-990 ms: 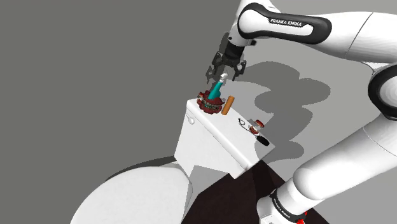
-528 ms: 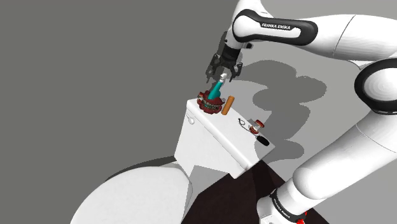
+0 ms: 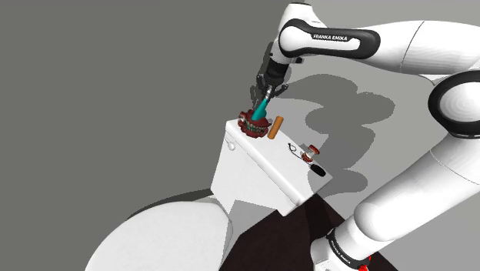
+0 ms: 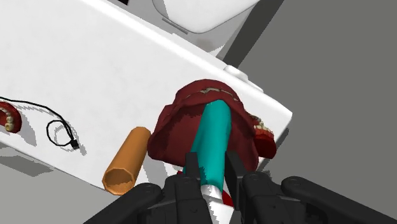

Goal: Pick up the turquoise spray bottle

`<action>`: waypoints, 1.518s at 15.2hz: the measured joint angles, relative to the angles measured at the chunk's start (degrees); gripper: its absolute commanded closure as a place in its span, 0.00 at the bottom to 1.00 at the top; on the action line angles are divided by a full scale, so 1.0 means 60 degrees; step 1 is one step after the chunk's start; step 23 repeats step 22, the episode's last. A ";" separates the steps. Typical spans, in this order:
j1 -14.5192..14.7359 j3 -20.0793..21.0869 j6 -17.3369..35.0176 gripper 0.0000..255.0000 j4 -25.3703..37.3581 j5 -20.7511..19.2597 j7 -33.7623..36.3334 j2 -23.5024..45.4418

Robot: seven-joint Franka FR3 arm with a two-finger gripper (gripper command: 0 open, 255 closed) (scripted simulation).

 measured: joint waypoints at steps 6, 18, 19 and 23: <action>0.0001 0.0002 0.0001 1.00 0.0000 0.0001 -0.0001 0.0000; 0.0001 0.0002 -0.1426 1.00 0.1496 0.0005 -0.0108 0.0084; 0.0010 0.0012 -0.1531 1.00 0.1618 0.0000 -0.0097 0.0103; 0.0016 0.0017 -0.1905 1.00 0.2062 -0.0015 -0.0116 0.0174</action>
